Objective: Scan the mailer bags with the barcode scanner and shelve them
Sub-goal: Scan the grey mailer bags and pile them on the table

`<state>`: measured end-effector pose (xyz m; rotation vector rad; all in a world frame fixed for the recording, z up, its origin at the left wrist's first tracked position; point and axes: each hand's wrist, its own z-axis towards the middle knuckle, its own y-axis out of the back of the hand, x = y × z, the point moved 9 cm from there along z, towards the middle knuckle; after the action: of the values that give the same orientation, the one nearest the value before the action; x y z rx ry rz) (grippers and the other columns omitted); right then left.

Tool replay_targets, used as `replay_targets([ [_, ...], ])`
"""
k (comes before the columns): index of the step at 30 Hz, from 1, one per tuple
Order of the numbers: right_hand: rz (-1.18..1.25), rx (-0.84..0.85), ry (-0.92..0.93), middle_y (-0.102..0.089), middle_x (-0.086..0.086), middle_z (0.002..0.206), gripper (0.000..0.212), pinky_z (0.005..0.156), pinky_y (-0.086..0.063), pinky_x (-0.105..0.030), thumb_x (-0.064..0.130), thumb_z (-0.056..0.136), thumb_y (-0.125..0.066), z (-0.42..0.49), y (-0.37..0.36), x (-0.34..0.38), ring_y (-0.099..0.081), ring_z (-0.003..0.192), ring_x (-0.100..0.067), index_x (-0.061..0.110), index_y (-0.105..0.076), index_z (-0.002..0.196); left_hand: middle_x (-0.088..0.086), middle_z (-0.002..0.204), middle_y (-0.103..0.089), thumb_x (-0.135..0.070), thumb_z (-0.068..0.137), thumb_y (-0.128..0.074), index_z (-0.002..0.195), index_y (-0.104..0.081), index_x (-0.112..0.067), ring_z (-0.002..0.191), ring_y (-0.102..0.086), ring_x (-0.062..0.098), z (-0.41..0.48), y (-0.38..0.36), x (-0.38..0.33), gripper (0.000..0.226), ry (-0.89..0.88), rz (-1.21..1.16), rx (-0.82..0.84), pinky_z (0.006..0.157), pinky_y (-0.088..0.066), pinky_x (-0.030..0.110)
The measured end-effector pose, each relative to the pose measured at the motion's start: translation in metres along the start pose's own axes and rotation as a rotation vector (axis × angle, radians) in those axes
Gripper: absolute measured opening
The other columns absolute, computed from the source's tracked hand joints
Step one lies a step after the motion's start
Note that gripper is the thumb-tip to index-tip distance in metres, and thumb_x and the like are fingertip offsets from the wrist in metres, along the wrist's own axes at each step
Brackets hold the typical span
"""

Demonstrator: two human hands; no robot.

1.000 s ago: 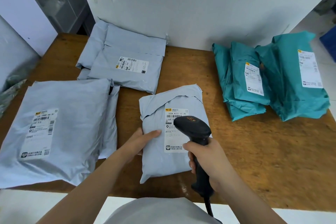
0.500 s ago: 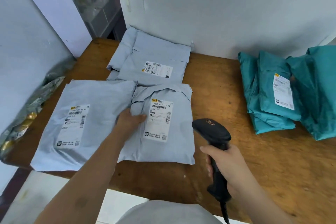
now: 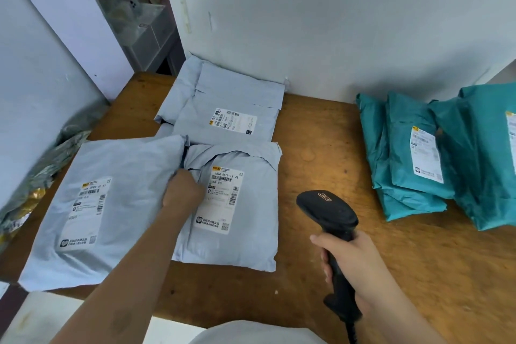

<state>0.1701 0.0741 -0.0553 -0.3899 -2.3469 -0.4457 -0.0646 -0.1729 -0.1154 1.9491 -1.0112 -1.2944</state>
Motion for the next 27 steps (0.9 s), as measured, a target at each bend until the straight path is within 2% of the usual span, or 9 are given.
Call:
replay_targets([
  [3,0.004,0.017,-0.009,-0.046,-0.012,0.042,0.039,0.051,-0.039,-0.03,0.012,0.083,-0.068,0.007,-0.001,0.008,-0.041,0.036,-0.021,0.006,-0.051,0.049,0.026,0.138,-0.037,-0.017,0.089,-0.055,0.137,-0.03,0.002,0.128,-0.039,0.04,0.011,0.003,-0.05,0.058,-0.129,0.222,-0.074,0.104,-0.036,0.046],
  [5,0.005,0.022,0.007,-0.046,-0.011,0.042,0.038,0.051,-0.038,-0.03,0.011,0.083,-0.068,0.013,-0.001,0.018,-0.04,0.036,-0.021,0.005,-0.05,0.05,0.024,0.136,-0.038,-0.007,0.085,-0.052,0.136,-0.032,-0.001,0.127,-0.037,0.04,0.023,0.009,-0.087,0.055,-0.217,0.158,-0.1,0.103,-0.035,0.046],
  [8,0.006,0.016,0.05,-0.045,-0.013,0.042,0.038,0.048,-0.037,-0.028,0.01,0.083,-0.067,0.026,0.004,0.039,-0.039,0.035,-0.022,0.005,-0.048,0.051,0.026,0.129,-0.044,-0.006,0.085,-0.052,0.126,-0.042,0.003,0.118,-0.046,0.043,0.07,0.017,-0.1,0.044,-0.148,-0.025,-0.09,0.098,-0.04,0.046],
  [11,0.015,-0.003,0.07,-0.044,-0.013,0.042,0.039,0.043,-0.037,-0.023,0.01,0.083,-0.067,0.04,0.011,0.055,-0.039,0.035,-0.021,0.005,-0.047,0.05,0.029,0.132,-0.038,-0.008,0.087,-0.052,0.124,-0.039,0.006,0.12,-0.041,0.046,0.119,0.024,-0.092,0.042,-0.069,0.148,-0.063,0.101,-0.037,0.05],
  [15,0.013,0.002,0.069,-0.044,-0.01,0.04,0.042,0.045,-0.037,-0.026,0.011,0.084,-0.066,0.061,0.014,0.066,-0.038,0.036,-0.021,0.006,-0.047,0.047,0.028,0.138,-0.035,-0.019,0.089,-0.057,0.131,-0.033,0.006,0.13,-0.035,0.042,0.16,0.026,-0.074,0.054,0.034,0.28,0.016,0.104,-0.033,0.047],
  [20,0.021,0.019,0.043,-0.044,-0.012,0.04,0.042,0.048,-0.038,-0.028,0.012,0.084,-0.066,0.083,0.008,0.067,-0.039,0.037,-0.022,0.006,-0.048,0.047,0.025,0.134,-0.048,-0.029,0.081,-0.071,0.135,-0.031,0.009,0.123,-0.048,0.038,0.172,0.009,-0.066,0.077,0.083,0.098,0.074,0.096,-0.041,0.041],
  [24,0.034,0.048,0.032,-0.045,-0.008,0.039,0.036,0.047,-0.039,-0.027,0.01,0.084,-0.066,0.09,0.001,0.065,-0.04,0.036,-0.02,0.004,-0.048,0.054,0.018,0.103,-0.059,-0.022,0.078,-0.075,0.104,-0.055,0.004,0.106,-0.057,0.031,0.173,0.013,-0.078,0.041,0.07,-0.138,0.001,0.081,-0.044,0.036],
  [25,0.034,0.057,0.038,-0.045,-0.008,0.039,0.036,0.048,-0.039,-0.027,0.011,0.084,-0.066,0.09,0.0,0.065,-0.04,0.036,-0.02,0.004,-0.048,0.054,0.015,0.087,-0.057,-0.019,0.079,-0.074,0.086,-0.055,0.0,0.096,-0.056,0.027,0.17,0.015,-0.089,0.028,0.024,-0.151,0.001,0.075,-0.041,0.033],
  [27,0.031,0.063,0.05,-0.045,-0.009,0.039,0.037,0.049,-0.039,-0.028,0.011,0.084,-0.066,0.088,0.0,0.066,-0.04,0.037,-0.021,0.005,-0.049,0.053,0.009,0.072,-0.049,-0.012,0.081,-0.069,0.066,-0.044,-0.008,0.083,-0.05,0.022,0.161,0.022,-0.121,0.029,-0.127,-0.161,-0.025,0.068,-0.035,0.028],
])
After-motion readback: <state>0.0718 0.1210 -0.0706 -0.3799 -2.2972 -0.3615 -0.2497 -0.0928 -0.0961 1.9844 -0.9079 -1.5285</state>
